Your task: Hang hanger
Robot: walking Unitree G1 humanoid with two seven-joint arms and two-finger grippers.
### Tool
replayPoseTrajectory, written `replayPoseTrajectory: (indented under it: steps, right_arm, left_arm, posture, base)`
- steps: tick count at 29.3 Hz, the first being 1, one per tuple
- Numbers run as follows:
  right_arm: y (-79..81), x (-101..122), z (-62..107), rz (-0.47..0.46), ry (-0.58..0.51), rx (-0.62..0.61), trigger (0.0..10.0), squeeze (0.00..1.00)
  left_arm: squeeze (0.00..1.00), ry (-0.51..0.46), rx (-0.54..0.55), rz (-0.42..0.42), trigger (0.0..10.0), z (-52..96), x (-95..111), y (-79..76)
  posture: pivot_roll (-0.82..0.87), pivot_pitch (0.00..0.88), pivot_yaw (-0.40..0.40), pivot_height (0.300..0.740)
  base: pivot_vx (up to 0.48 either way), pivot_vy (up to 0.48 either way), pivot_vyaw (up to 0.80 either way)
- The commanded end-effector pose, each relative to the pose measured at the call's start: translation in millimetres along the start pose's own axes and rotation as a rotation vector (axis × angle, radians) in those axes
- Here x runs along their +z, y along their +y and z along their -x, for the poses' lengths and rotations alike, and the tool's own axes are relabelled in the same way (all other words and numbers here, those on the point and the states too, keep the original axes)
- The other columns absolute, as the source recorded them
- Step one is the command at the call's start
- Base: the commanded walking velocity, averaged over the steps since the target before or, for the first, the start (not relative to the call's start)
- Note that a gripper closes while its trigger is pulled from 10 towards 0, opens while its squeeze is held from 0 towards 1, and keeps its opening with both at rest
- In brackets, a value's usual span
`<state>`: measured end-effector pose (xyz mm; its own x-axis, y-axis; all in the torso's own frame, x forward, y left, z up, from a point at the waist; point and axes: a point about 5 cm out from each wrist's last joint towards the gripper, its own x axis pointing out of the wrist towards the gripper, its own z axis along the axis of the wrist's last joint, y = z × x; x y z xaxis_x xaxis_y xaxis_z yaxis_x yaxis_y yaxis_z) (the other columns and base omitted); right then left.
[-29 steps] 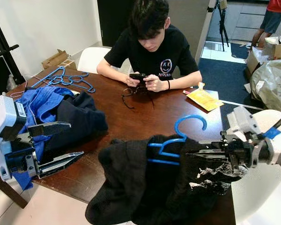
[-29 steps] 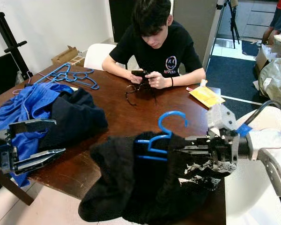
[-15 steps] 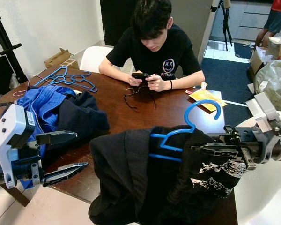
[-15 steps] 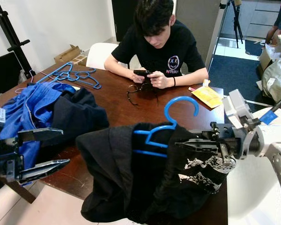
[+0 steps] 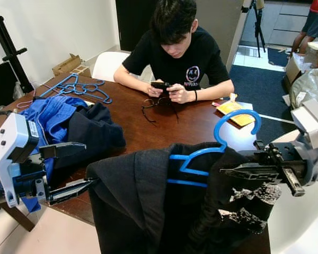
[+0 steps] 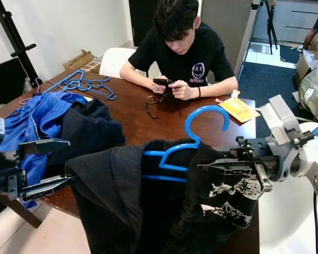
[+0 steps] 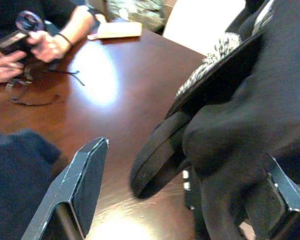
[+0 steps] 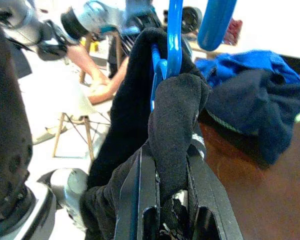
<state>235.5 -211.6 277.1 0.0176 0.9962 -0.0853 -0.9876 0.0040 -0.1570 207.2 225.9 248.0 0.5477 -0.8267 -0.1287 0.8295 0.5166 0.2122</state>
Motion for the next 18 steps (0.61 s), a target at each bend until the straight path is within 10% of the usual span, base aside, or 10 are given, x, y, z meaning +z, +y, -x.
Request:
replayPoseTrajectory:
  steps: [1,14,15,16,17,18]
  right_arm:
    - [1.8,13.7,-1.7,0.052,-0.038,0.02,0.0,0.0]
    - [2.8,25.6,-6.6,0.078,-0.086,0.04,0.0,0.0]
    - [3.0,26.4,-7.4,0.079,-0.09,0.04,0.0,0.0]
    - [3.0,26.4,-7.4,0.079,-0.09,0.04,0.0,0.0]
    - [3.2,27.2,-8.2,0.08,-0.095,0.041,0.0,0.0]
    - [3.2,27.2,-8.2,0.08,-0.095,0.041,0.0,0.0]
  left_arm:
    - [0.0,-0.007,-0.006,0.013,10.0,-5.9,-4.7,-2.0]
    - [0.0,-0.033,-0.054,0.053,10.0,-31.0,-17.7,-9.6]
    - [0.0,-0.044,-0.056,0.055,3.7,-33.7,-17.3,-9.2]
    - [0.0,-0.044,-0.056,0.055,3.7,-33.7,-17.3,-9.2]
    - [0.0,-0.054,-0.067,0.057,0.0,-35.7,-16.5,-9.6]
    - [0.0,-0.054,-0.067,0.057,0.0,-35.7,-16.5,-9.6]
  posture:
    - [0.14,0.0,0.009,0.74]
    - [0.14,0.0,0.008,0.74]
    - [0.13,0.0,0.009,0.74]
    - [0.13,0.0,0.009,0.74]
    - [0.13,0.0,0.009,0.74]
    - [0.13,0.0,0.009,0.74]
  base:
    - [0.0,0.0,0.0]
    - [0.0,0.0,0.0]
    - [0.0,0.0,0.0]
    - [0.0,0.0,0.0]
    - [0.0,0.0,0.0]
    - [0.0,0.0,0.0]
